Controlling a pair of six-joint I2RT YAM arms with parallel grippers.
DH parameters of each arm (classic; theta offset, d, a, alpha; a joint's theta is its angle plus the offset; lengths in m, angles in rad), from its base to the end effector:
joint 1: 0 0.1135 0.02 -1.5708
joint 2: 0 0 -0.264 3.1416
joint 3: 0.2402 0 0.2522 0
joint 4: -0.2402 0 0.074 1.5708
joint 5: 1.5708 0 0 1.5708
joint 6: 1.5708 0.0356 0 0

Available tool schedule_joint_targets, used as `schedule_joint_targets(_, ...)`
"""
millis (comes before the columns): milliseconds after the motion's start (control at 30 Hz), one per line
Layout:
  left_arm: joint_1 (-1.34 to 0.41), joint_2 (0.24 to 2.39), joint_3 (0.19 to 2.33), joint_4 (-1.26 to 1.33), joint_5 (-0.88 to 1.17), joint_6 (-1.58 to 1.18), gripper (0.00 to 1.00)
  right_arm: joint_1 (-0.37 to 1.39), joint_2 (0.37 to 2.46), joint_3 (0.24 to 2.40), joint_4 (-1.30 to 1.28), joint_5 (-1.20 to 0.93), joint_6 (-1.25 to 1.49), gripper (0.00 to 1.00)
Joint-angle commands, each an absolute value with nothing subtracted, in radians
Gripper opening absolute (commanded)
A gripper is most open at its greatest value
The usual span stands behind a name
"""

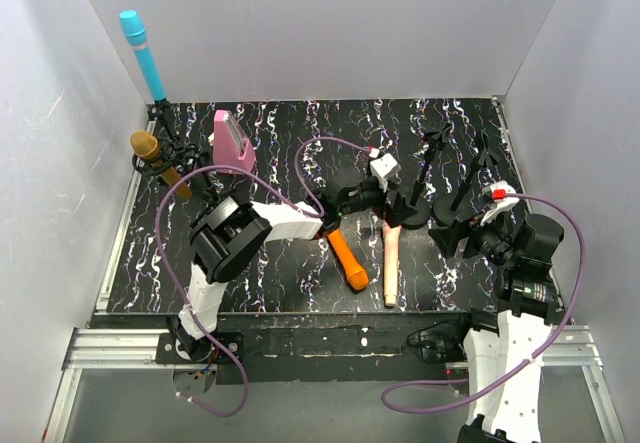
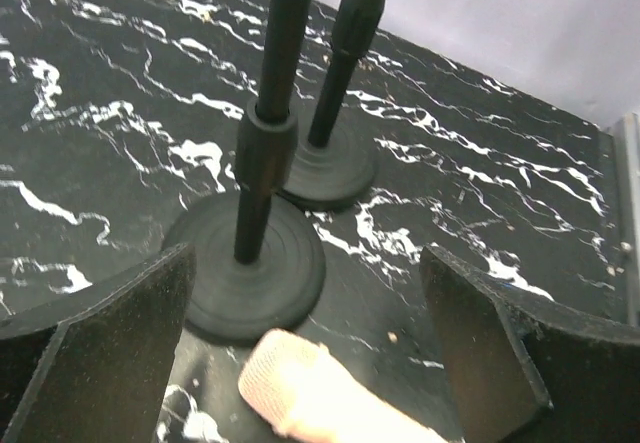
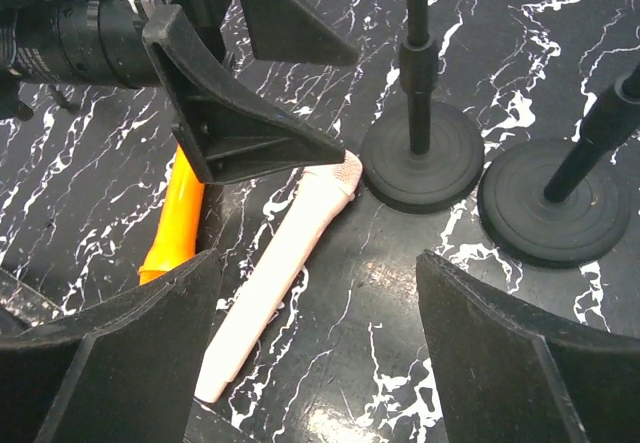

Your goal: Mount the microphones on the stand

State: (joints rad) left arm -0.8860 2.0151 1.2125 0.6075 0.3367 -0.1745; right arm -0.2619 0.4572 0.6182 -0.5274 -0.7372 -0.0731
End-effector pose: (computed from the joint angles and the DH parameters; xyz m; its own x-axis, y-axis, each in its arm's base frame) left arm 0.2770 -0.3578 0.1965 -0.2833 0.0878 -0.9550 0.9006 0.3668 -0.2334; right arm 0.1115 -0.0051 0.2926 -0.3148 0.0284 -0.9487 -0.4387 0.8820 0.1720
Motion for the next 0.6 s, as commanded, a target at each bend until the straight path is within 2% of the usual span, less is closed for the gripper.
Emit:
schedule_joint_targets(0, -0.899, 2.072, 1.292, 0.794, 0.29, -0.078, 0.93, -0.267, 0.463, 0.612, -0.457, -0.695, -0.057, 0.85)
schedule_joint_targets(100, -0.905, 2.109, 1.327, 0.834, 0.27, -0.064, 0.91, -0.267, 0.457, 0.609, -0.454, -0.701, -0.057, 0.85)
schedule_joint_targets(400, -0.928, 2.189, 1.479, 0.871, 0.224, -0.052, 0.73, -0.267, 0.449, 0.609, -0.453, -0.71, -0.057, 0.84)
schedule_joint_targets(567, -0.934, 2.23, 1.558, 0.845, 0.198, -0.041, 0.59, -0.267, 0.443, 0.612, -0.456, -0.719, -0.061, 0.85)
